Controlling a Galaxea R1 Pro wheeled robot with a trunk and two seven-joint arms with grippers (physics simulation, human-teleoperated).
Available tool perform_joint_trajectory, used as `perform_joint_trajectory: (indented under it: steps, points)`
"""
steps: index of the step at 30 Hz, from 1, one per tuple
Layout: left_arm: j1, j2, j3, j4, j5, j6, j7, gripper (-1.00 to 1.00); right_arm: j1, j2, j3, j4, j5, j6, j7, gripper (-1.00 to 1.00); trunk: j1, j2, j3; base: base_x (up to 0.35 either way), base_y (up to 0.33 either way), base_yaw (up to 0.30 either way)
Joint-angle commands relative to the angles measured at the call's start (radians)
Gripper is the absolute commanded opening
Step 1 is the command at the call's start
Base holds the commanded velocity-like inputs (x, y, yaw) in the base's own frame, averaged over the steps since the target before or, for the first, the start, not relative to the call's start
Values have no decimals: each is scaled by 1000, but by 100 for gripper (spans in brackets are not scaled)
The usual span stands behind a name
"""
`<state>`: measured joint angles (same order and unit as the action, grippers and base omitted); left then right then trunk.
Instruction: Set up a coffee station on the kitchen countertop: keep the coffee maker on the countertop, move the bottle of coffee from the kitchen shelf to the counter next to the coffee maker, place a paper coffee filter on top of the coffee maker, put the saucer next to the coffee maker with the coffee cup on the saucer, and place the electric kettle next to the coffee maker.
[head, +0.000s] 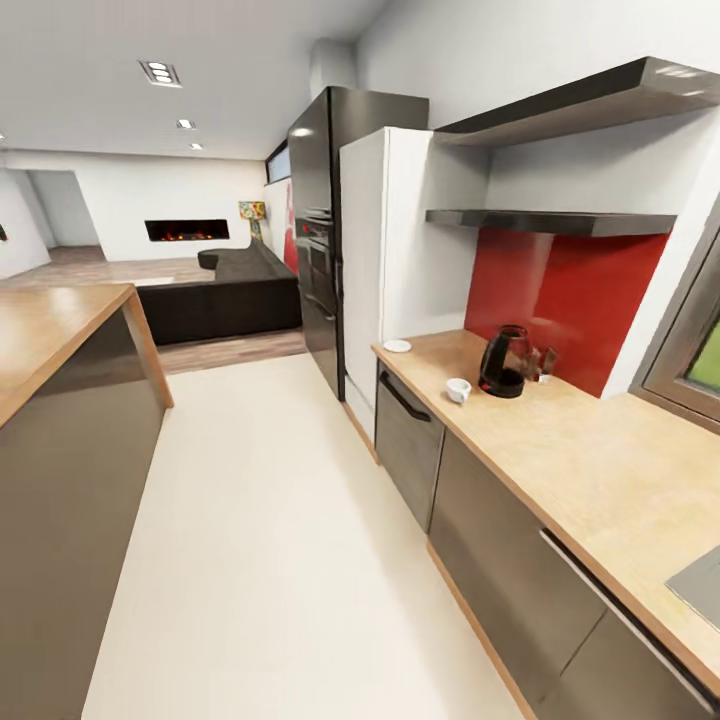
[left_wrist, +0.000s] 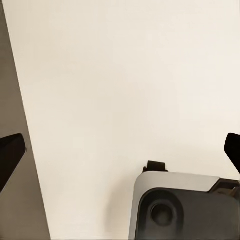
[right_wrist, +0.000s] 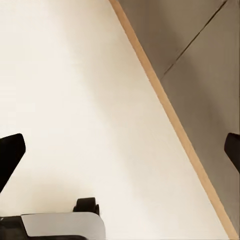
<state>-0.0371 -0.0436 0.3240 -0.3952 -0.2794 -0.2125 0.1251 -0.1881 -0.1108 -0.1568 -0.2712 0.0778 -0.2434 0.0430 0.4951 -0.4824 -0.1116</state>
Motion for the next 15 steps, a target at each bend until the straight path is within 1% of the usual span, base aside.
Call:
perform_joint_trajectory:
  steps: [1,11,15]
  points:
    - [-1,-1,6,1,-11,-4,2,100,-1,0,-8,0,8,-4,5,100,1,-2,-2,321,125,266]
    - [-1,-1,6,1,-11,-4,2,100,-1,2,-7,1,8,-4,5,100,1,-2,-8,326,101,266]
    - [-1,-1,6,1,-11,-4,2,100,-1,2,-7,1,8,-4,5,100,1,-2,-11,334,23,266]
